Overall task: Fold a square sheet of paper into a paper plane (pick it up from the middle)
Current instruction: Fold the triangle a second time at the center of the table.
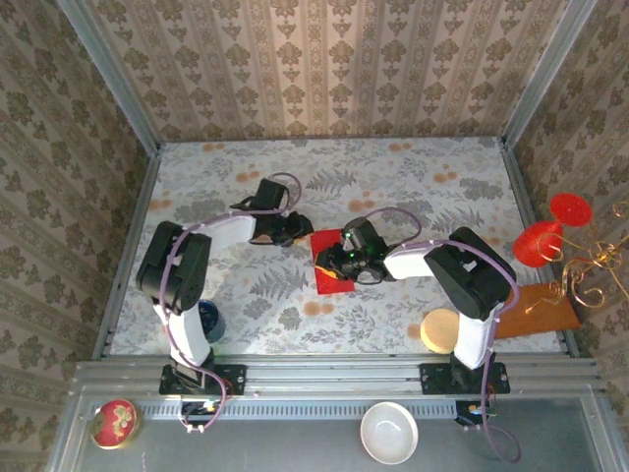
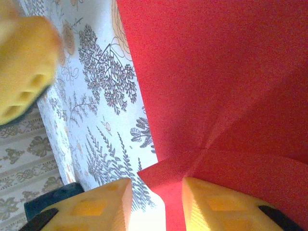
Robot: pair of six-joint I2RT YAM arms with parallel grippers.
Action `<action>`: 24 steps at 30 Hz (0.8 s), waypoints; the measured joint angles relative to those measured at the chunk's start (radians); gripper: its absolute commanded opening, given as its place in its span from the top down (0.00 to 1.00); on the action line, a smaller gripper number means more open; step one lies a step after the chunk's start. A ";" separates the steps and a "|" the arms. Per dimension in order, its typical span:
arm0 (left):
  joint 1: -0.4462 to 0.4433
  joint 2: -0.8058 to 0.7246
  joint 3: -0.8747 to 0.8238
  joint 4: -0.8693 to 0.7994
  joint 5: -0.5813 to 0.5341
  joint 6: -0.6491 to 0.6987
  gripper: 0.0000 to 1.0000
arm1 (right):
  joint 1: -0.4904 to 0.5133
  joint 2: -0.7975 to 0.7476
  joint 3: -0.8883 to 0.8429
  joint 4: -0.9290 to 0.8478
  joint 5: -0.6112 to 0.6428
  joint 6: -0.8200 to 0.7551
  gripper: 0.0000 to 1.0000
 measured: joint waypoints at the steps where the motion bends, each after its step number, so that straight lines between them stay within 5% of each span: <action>1: 0.008 -0.023 -0.008 0.002 -0.006 0.000 0.65 | -0.001 0.000 0.000 0.001 -0.002 0.000 0.62; 10: -0.001 -0.143 -0.103 -0.018 -0.055 0.002 0.67 | -0.010 -0.001 -0.002 -0.007 -0.007 -0.006 0.71; 24: -0.177 -0.127 -0.104 -0.059 -0.113 0.010 0.98 | -0.021 -0.001 -0.010 -0.058 -0.007 -0.031 0.99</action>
